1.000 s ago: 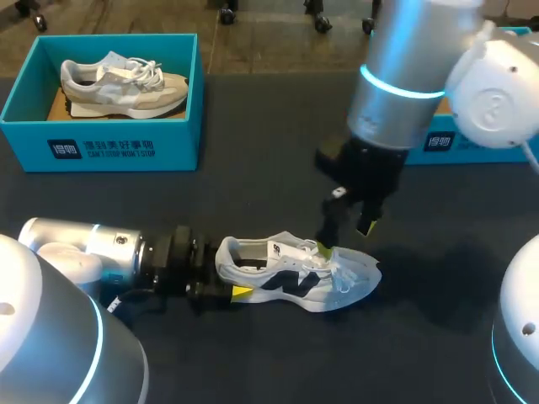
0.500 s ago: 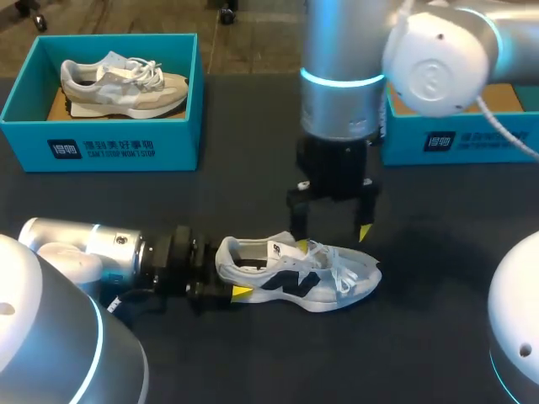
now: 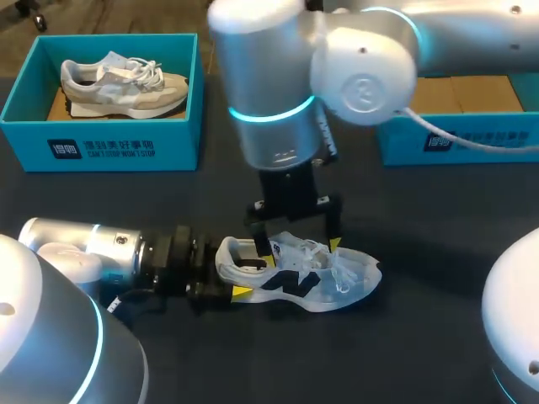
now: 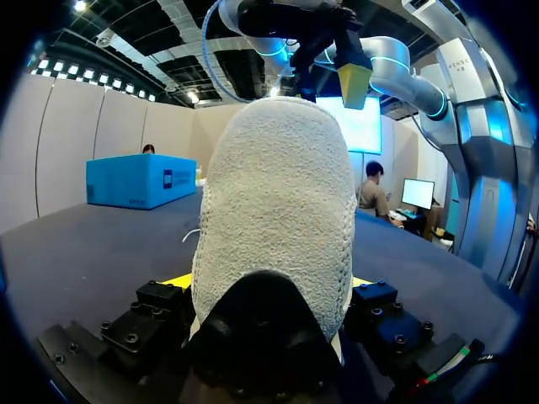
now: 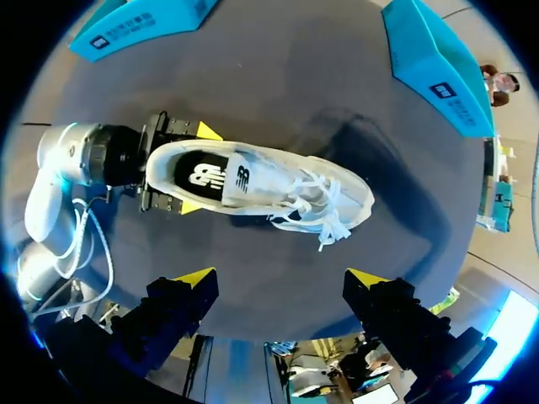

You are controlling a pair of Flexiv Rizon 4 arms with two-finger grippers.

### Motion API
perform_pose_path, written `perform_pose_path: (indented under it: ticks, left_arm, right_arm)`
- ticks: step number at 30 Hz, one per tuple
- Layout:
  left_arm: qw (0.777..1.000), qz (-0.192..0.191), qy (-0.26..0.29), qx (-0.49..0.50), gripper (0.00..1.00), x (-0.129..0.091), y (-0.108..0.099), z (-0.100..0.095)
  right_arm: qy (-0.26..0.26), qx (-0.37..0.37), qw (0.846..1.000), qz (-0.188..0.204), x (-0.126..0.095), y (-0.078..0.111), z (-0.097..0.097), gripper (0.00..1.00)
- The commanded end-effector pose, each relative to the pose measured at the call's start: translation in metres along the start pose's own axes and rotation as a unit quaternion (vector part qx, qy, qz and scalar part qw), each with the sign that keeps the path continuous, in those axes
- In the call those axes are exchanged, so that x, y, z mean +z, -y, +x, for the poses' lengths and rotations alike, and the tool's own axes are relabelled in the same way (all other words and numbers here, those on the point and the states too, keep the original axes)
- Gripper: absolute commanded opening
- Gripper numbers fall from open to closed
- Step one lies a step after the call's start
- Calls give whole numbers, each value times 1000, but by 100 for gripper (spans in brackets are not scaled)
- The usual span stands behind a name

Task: Take the shoe out of the shoebox, open the shoe tongue, remove and reinsert the insole, then place the shoe into the shoebox

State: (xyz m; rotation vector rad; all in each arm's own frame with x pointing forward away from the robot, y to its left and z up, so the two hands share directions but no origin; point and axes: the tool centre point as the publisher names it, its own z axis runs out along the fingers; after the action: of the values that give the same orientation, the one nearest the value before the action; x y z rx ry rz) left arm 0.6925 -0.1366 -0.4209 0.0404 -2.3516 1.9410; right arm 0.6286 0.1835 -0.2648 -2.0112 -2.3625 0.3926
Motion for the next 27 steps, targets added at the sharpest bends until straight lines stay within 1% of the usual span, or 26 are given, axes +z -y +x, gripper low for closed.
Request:
perform_pose_path:
  ticks: [1,4,6,10,12,15,18,25,27]
  left_arm:
    - [1000,0,0,0,0,4,-5,-3]
    - [1000,0,0,0,0,4,-5,-3]
    - [1000,0,0,0,0,4,-5,-3]
    - [1000,0,0,0,0,4,-5,-3]
    - [1000,0,0,0,0,4,-5,-3]
    - [1000,0,0,0,0,4,-5,-3]
    - [1000,0,0,0,0,4,-5,-3]
    - [1000,0,0,0,0,4,-5,-3]
    - [1000,0,0,0,0,4,-5,-3]
  right_arm:
    - [55,0,998,2,0,-3,6,100]
    - [55,0,998,2,0,-3,6,100]
    - [81,-6,997,-8,-1,-7,9,100]
    - [98,-26,994,-35,2,-21,12,100]
    - [91,-37,994,-55,5,-27,11,100]
    - [85,-38,993,-68,11,-35,11,100]
    - [82,-31,993,-74,15,-41,12,100]
    - [88,-12,994,-68,22,-55,20,100]
    - [94,-4,994,-61,23,-58,21,100]
